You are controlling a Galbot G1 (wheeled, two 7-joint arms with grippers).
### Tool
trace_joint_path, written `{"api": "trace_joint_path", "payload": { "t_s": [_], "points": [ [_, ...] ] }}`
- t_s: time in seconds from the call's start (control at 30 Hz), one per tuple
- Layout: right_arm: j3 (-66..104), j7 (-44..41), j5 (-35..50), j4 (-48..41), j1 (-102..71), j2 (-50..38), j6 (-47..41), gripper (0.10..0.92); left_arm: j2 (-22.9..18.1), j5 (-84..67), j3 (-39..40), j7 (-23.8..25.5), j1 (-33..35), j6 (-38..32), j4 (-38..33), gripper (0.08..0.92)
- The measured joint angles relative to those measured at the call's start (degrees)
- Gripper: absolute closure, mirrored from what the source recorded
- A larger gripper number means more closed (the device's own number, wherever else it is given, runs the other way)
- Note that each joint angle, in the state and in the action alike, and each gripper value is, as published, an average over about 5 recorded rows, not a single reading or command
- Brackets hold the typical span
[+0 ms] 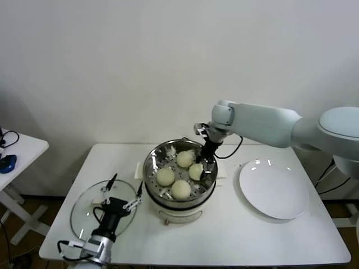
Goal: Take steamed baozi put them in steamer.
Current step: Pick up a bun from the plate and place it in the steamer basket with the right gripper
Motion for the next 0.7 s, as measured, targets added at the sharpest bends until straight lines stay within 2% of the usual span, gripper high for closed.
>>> {"api": "trace_joint_path", "payload": {
  "t_s": [0.13, 0.33, 0.7],
  "points": [
    [0.13, 0.04, -0.47, -0.16, -0.16, 0.1, 0.24, 0.292, 0.04, -0.01, -0.03, 0.0, 0.05, -0.02, 0.0, 0.177],
    [0.23, -0.04, -0.57, 0.13, -0.19, -0.1, 0.65, 0.208, 0.01, -0.01, -0.04, 0.0, 0.03, -0.09, 0.2, 0.177],
    [2.15, -1.17, 0.31, 2.1, 1.6, -1.76, 1.1, 0.203, 0.01, 0.0, -0.65, -0.41, -0.34, 0.0, 0.77, 0.177]
  ]
}}
